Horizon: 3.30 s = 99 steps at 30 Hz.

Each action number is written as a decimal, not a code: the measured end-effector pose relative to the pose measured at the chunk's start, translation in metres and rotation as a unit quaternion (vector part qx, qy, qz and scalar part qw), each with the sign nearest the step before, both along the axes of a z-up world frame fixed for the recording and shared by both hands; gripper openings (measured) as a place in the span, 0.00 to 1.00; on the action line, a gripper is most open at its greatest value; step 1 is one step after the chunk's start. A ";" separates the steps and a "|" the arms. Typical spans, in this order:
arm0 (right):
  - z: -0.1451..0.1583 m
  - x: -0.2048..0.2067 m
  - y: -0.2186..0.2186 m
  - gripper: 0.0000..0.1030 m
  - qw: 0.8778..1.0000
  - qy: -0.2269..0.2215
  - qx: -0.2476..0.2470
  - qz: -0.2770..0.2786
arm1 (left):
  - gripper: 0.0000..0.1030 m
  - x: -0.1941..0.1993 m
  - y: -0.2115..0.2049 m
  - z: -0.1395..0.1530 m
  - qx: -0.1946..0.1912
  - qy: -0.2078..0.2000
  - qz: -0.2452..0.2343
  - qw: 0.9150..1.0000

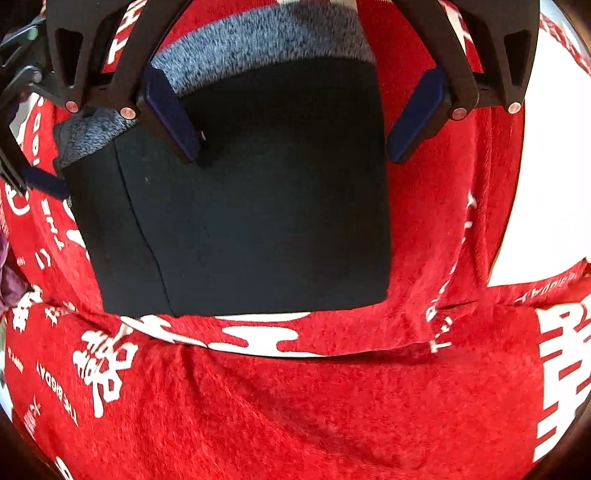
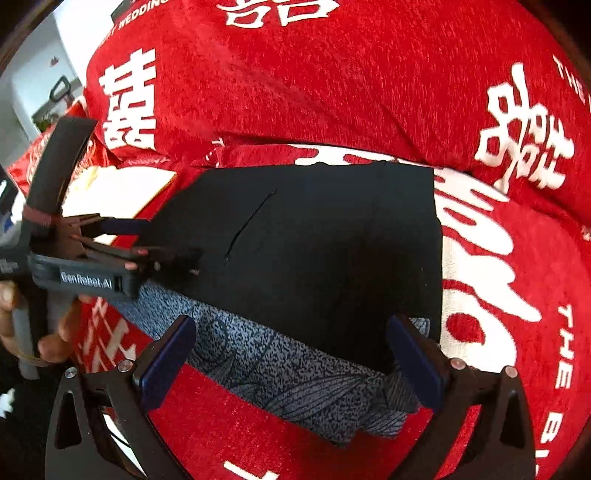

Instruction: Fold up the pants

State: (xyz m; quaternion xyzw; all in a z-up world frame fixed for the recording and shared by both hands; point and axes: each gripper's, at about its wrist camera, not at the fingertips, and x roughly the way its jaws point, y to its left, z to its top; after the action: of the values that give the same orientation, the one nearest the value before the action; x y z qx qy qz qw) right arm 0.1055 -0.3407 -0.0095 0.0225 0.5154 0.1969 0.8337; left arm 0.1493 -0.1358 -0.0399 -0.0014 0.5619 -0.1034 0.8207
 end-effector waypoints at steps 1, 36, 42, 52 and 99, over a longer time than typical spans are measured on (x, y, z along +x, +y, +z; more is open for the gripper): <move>0.005 0.000 -0.001 1.00 1.000 0.004 0.002 -0.009 | 0.99 -0.005 0.001 0.005 0.002 -0.009 0.001 1.000; 0.044 -0.060 -0.003 1.00 0.977 0.031 -0.110 -0.178 | 0.99 -0.091 -0.003 0.051 0.031 -0.061 0.003 0.998; 0.042 -0.058 -0.003 1.00 0.975 0.041 -0.123 -0.181 | 0.99 -0.094 -0.004 0.054 0.025 -0.052 -0.002 0.998; 0.033 -0.057 0.000 1.00 0.974 0.055 -0.122 -0.181 | 0.99 -0.099 -0.003 0.060 0.046 -0.066 0.025 0.996; 0.031 -0.047 0.017 1.00 0.978 0.059 -0.133 -0.151 | 0.99 -0.098 -0.007 0.050 0.044 -0.040 0.017 0.998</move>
State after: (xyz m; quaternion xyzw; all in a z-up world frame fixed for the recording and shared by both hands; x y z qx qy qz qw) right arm 0.0589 -0.3234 0.0211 0.0001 0.5758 -0.0034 0.8176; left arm 0.0512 -0.1428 0.0106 0.0289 0.5322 -0.0643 0.8437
